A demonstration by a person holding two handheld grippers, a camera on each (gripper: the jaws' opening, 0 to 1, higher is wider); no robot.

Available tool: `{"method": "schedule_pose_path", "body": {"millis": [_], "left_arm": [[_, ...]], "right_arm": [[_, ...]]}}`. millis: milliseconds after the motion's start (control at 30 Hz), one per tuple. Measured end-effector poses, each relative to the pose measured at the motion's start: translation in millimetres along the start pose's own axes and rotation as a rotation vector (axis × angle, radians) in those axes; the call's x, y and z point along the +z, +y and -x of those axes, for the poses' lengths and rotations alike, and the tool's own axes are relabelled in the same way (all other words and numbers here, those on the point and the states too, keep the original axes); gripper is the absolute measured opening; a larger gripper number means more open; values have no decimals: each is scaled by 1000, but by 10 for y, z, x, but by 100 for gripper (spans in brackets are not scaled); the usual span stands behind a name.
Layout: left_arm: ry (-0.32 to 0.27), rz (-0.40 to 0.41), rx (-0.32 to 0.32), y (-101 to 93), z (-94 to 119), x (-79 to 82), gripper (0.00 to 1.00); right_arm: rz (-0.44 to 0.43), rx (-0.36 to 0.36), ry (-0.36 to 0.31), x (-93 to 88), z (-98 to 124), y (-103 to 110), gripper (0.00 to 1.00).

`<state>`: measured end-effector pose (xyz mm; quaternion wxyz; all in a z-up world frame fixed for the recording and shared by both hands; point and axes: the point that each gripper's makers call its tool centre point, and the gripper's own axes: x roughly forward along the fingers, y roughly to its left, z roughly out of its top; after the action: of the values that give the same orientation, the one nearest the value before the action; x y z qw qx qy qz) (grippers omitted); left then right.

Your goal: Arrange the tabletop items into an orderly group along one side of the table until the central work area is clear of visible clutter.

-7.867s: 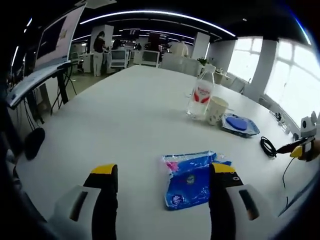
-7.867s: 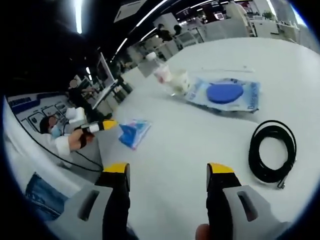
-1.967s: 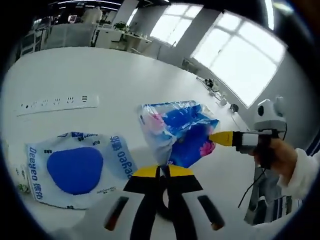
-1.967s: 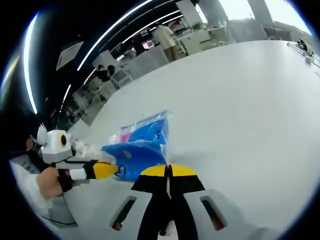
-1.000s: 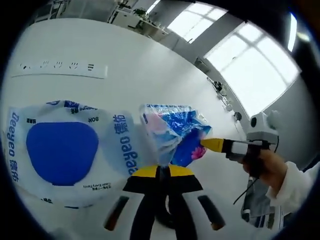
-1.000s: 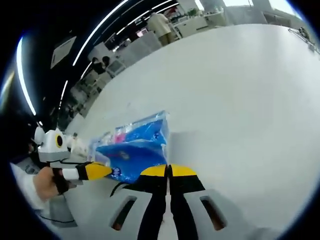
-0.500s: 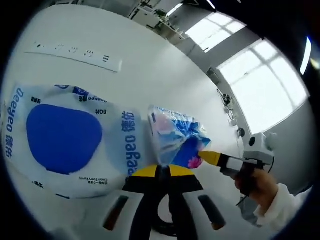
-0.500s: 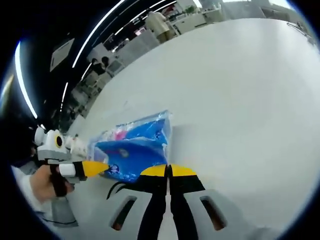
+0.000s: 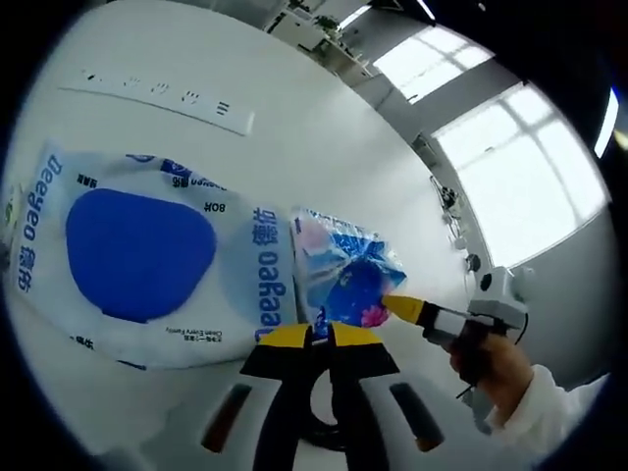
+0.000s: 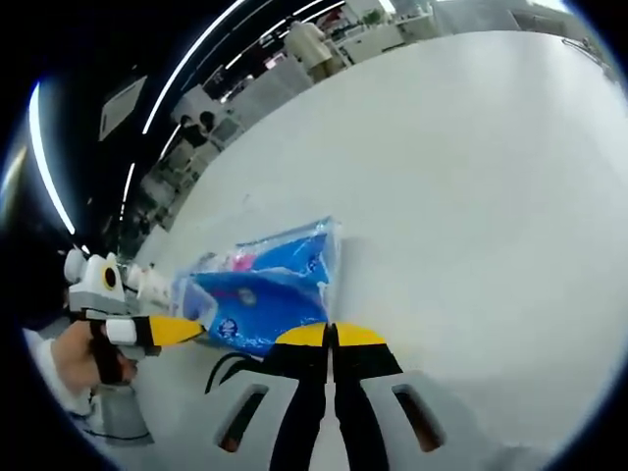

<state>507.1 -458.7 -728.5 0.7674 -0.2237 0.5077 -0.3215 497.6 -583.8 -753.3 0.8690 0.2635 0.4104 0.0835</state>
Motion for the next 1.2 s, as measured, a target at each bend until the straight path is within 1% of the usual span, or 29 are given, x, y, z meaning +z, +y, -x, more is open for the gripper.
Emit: {"method": "schedule_pose_path", "body": {"millis": [100,167,267,367,400,467,500,533,633,700,733,833,867,933,967,1033,1067,1100,1133,1200], "left_arm": [[-4,8,-18,-36,41,-9,3],[3,14,-39,-88,82,-30,3],[-6,5,-70,-168,163,-20,4],[-13,-7,-93,-207,254,-20,4],[-11,-19,-94,-201,289,-33,4],[-5,-33,-89,-171,344,-67,4],[-6,-32,-89,-142,396,-91,4],[-8,-30,-91,-126,432,-104,4],[-34,-13,-112,-90,574,-119,5],[-36,-13,-110,-30,657,-143,8],[-42,-22,-104,10,709,-149,11],[-77,-43,-87,65,826,-117,27],[-107,-61,-84,75,895,-79,34],[-152,-84,-80,73,1010,-34,46],[-162,-91,-76,73,1058,-33,53],[-190,-113,-65,87,1140,-17,63],[-224,-131,-55,96,1227,1,68],[-229,-135,-53,97,1250,-2,72],[-235,-153,-46,106,1338,-35,75],[-244,-185,-37,125,1425,-69,77]], "right_arm": [[12,1,-5,14,-4,12,0],[9,-4,-7,17,-4,11,0],[14,-9,-14,18,-16,11,0],[33,-17,-4,-18,-29,17,1],[40,-21,-6,-28,-34,16,3],[53,-32,-6,-38,-40,3,14],[94,0,-14,-21,-60,52,15],[47,-34,-8,-44,-70,33,18],[90,-27,-17,-27,-58,82,25],[113,-24,-27,-24,-24,126,28],[117,-19,-28,-31,-10,156,30],[142,0,-42,-46,56,262,33],[152,5,-46,-56,81,296,35],[174,15,-59,-84,145,379,38],[180,21,-64,-101,172,417,39],[179,33,-75,-142,228,492,45],[177,47,-84,-188,290,571,47],[178,49,-86,-202,305,592,49],[183,58,-92,-259,376,663,51],[190,58,-101,-329,479,743,53]]}}
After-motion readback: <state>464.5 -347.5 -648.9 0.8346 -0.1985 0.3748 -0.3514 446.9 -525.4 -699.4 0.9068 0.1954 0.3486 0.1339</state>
